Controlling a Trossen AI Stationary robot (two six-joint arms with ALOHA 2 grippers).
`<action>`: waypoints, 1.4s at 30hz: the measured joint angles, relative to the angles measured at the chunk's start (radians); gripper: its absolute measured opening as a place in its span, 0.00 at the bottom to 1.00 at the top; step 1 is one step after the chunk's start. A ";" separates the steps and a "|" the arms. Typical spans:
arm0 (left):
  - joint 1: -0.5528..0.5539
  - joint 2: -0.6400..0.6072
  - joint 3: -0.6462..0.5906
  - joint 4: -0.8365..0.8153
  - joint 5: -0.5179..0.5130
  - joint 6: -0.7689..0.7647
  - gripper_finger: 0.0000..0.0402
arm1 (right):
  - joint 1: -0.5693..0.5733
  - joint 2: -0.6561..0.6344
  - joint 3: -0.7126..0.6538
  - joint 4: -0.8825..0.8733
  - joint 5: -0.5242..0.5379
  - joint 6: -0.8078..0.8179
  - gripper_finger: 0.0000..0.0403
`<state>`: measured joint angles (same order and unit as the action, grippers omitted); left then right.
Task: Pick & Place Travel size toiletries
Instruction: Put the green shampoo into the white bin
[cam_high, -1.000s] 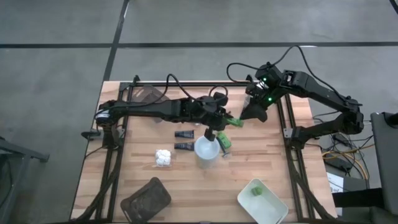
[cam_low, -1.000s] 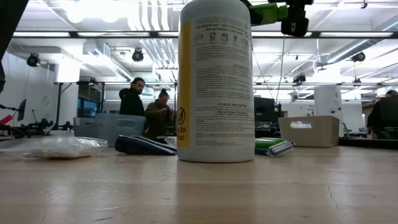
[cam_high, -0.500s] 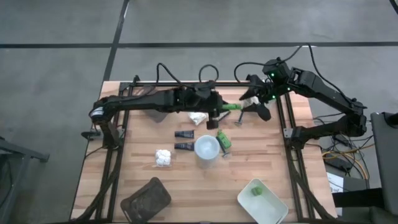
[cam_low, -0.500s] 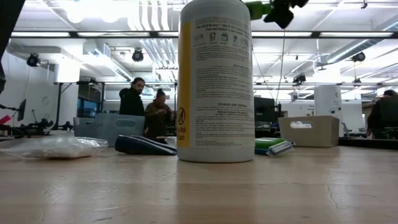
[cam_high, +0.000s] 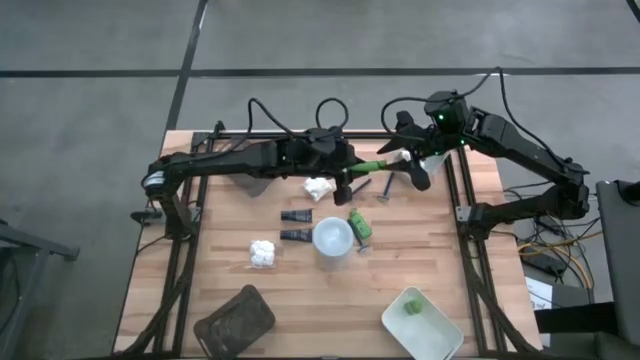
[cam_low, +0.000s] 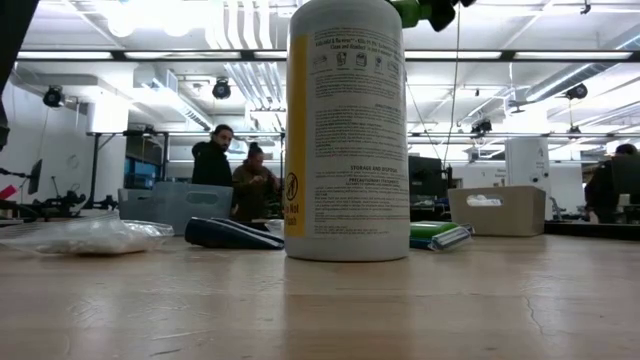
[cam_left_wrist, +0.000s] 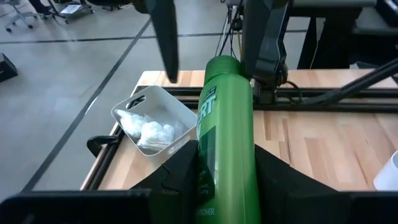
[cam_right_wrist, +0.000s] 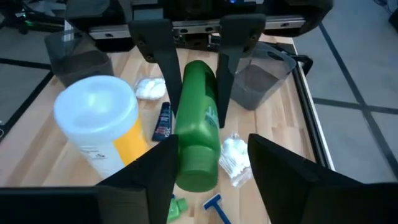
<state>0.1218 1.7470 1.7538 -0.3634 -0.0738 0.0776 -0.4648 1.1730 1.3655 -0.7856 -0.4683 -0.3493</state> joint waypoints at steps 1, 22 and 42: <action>0.002 0.000 0.000 0.006 0.000 -0.010 0.29 | 0.000 -0.001 0.000 0.000 0.000 0.000 0.43; 0.016 -0.003 0.001 0.045 0.004 -0.029 0.29 | -0.001 -0.005 -0.001 -0.021 0.003 0.008 0.30; 0.016 -0.005 -0.002 0.030 0.003 -0.028 0.29 | -0.001 -0.009 0.000 -0.023 -0.002 0.002 0.24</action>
<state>0.1383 1.7420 1.7515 -0.3330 -0.0711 0.0494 -0.4656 1.1637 1.3651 -0.8085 -0.4706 -0.3477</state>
